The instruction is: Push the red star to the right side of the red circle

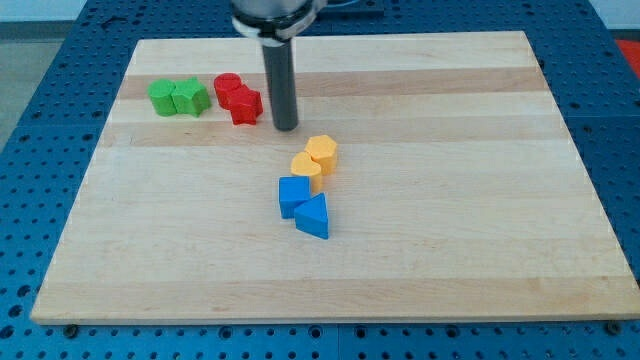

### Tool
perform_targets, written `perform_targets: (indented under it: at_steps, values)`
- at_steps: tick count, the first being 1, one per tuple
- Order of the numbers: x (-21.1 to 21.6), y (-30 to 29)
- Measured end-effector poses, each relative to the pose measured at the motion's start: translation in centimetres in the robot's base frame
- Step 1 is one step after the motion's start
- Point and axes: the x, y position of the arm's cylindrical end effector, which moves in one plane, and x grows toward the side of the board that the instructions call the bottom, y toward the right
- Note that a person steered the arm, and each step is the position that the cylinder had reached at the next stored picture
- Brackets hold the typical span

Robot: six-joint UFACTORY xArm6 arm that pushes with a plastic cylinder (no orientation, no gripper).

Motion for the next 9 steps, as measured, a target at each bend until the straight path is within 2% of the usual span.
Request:
perform_targets:
  at_steps: [1, 2, 3, 6, 9]
  values:
    - [1.7, -3.7]
    - [1.8, -9.3]
    - [1.3, -12.0]
    - [-0.7, -10.0]
    - [-2.1, -2.6]
